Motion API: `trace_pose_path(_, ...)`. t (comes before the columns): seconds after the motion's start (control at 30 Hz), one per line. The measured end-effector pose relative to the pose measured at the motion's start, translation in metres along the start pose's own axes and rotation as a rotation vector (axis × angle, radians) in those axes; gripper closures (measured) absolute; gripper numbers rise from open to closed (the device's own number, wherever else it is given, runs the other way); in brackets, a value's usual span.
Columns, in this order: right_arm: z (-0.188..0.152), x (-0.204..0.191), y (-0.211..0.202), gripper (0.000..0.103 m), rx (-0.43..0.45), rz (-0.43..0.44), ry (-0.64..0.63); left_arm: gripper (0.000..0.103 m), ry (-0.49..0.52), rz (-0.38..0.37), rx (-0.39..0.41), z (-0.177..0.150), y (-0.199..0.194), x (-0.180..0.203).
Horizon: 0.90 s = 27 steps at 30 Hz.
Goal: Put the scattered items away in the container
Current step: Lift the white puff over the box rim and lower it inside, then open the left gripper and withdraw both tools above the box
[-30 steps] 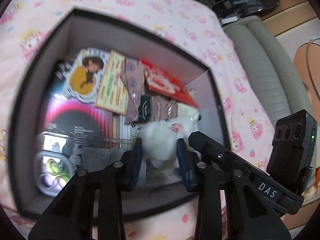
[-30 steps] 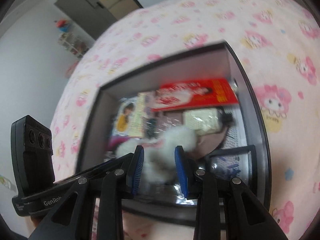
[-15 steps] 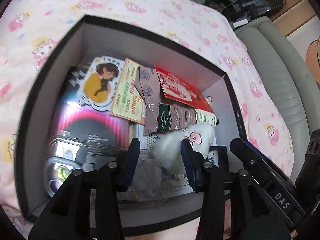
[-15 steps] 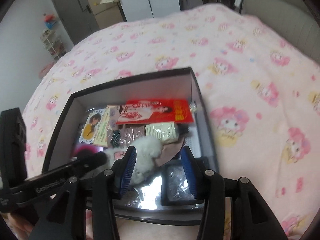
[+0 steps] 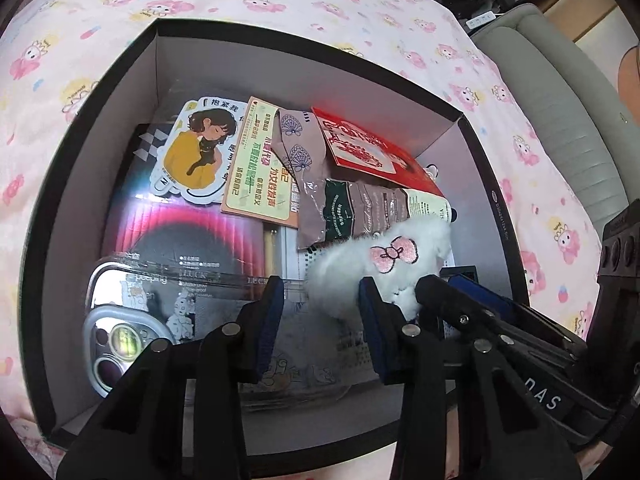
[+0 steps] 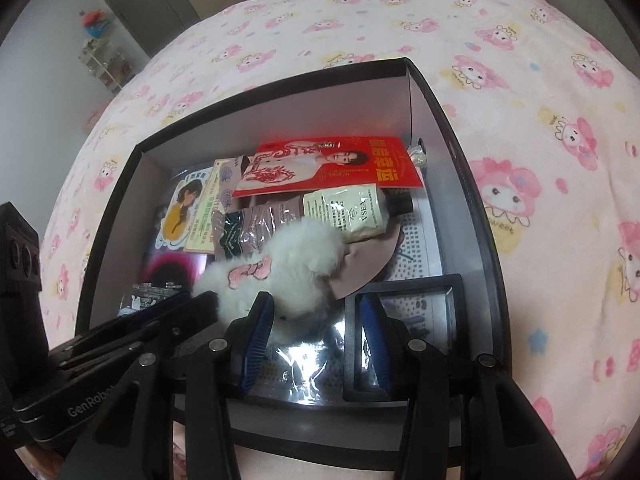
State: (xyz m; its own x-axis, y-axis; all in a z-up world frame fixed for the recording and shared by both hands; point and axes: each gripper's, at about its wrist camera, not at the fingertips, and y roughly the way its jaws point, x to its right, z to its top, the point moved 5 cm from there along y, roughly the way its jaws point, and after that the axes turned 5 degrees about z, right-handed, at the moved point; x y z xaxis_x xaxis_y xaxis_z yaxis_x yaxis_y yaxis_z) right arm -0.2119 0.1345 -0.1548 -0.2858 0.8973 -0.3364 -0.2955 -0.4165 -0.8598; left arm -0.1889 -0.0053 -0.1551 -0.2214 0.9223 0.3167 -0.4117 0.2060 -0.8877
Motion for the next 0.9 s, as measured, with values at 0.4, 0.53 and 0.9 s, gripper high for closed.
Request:
trace_pose_path(0.4,0.026,-0.004,-0.07,0.025,0.157,-0.088,0.014,0.002,0.104,0.041,0.236,0.049,-0.089,0.011)
trace_pose_path(0.53,0.041,-0.011,-0.098,0.023,0.215,-0.147,0.032,0.001,0.119,0.095,0.292,0.074,-0.117,0.012)
trace_pose_path(0.9,0.029,-0.062,-0.187,0.023,0.348,-0.172,-0.014,0.001,0.203,0.156,0.444,0.061,-0.209,0.033)
